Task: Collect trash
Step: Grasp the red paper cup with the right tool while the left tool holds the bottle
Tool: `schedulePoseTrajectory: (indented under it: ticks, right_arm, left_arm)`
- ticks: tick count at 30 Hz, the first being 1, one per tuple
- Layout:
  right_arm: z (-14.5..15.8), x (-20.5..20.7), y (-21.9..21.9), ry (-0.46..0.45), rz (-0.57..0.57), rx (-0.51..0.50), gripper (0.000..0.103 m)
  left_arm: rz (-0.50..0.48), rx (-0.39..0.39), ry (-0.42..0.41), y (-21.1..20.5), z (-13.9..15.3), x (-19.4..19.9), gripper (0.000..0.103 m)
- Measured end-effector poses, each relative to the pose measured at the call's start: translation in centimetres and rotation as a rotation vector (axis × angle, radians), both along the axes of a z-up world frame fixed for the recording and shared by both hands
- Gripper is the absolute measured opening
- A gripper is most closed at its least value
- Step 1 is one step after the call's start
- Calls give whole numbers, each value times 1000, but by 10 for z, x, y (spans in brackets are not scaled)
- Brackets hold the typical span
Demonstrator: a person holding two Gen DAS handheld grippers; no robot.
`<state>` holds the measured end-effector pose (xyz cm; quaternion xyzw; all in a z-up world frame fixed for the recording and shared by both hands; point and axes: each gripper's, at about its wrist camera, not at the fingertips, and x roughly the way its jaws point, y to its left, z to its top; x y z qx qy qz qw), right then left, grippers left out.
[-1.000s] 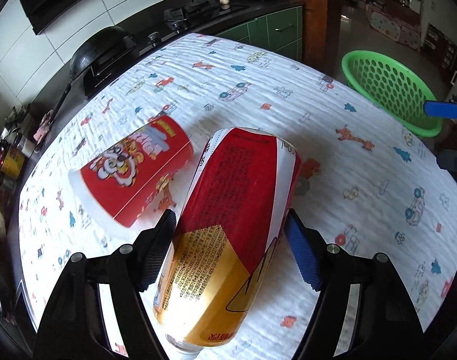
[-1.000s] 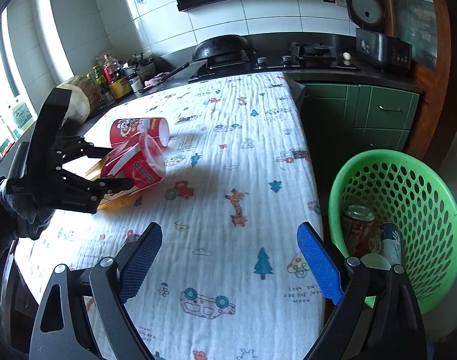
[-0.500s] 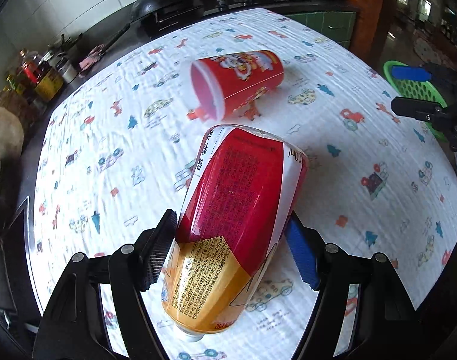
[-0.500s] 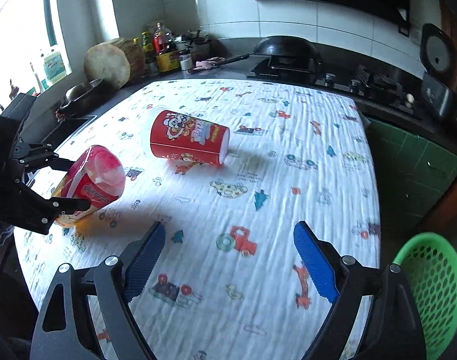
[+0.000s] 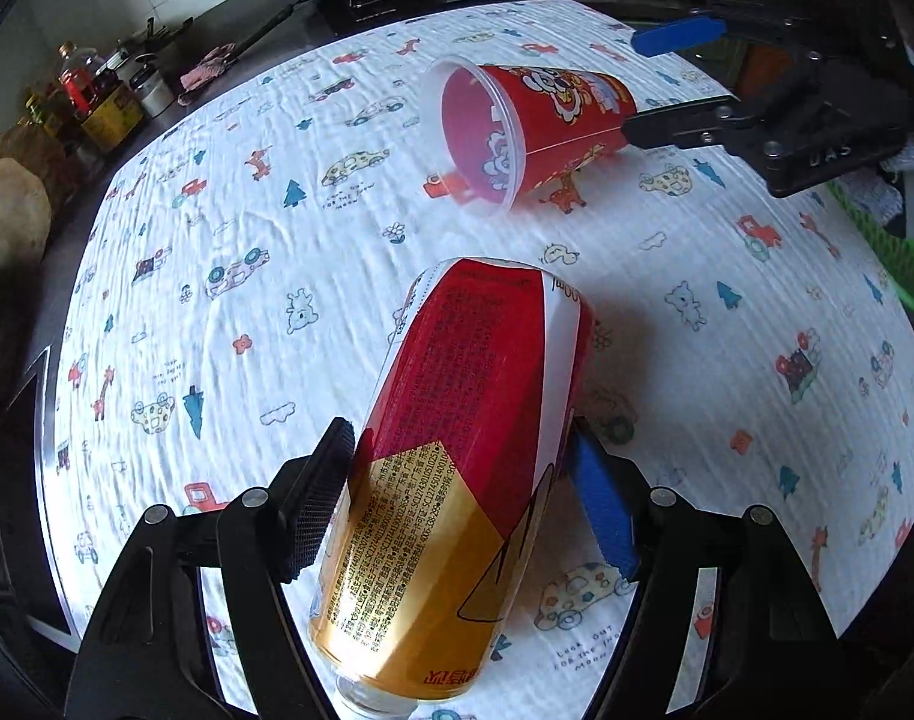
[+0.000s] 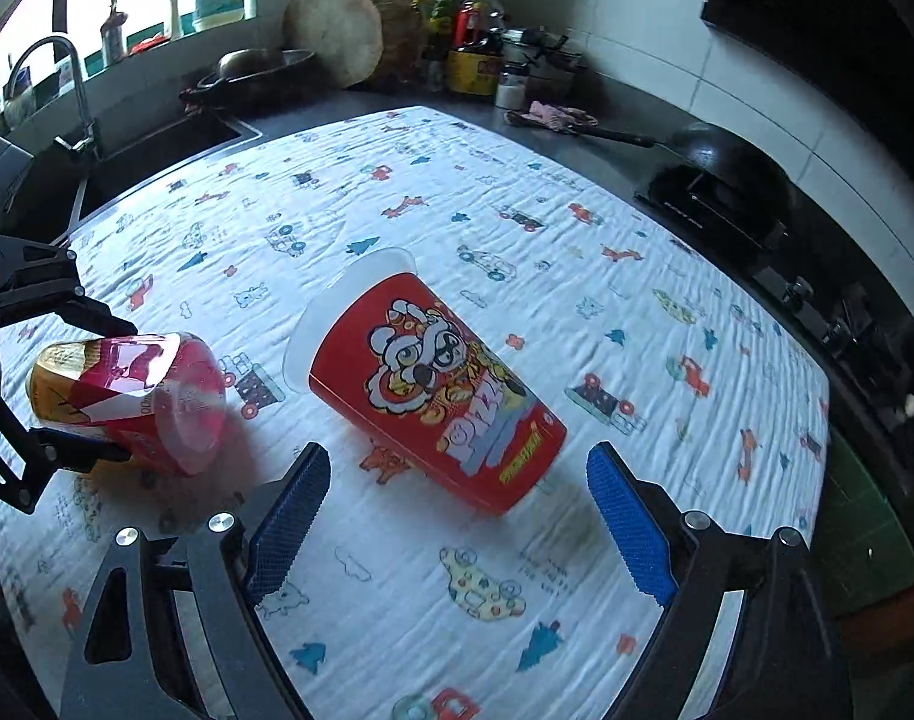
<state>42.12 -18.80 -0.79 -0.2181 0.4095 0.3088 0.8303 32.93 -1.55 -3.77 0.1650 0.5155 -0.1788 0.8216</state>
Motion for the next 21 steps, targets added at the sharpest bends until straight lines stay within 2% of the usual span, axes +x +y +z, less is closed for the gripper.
schedulePoseTrajectory:
  ticks: [5, 8, 16, 21]
  right_arm:
    - [-22, 18, 26, 0, 104, -107, 85]
    - [-33, 27, 36, -19, 126, -153, 87]
    - [-42, 45, 42, -15, 113, -154, 87]
    - [-50, 49, 54, -39, 128, -199, 87]
  left_arm:
    - [-6, -14, 1, 1, 1, 1, 71]
    - [-9, -24, 2, 2, 1, 2, 71]
    - [-21, -42, 15, 3, 1, 6, 72]
    - [-17, -59, 28, 4, 1, 9, 72]
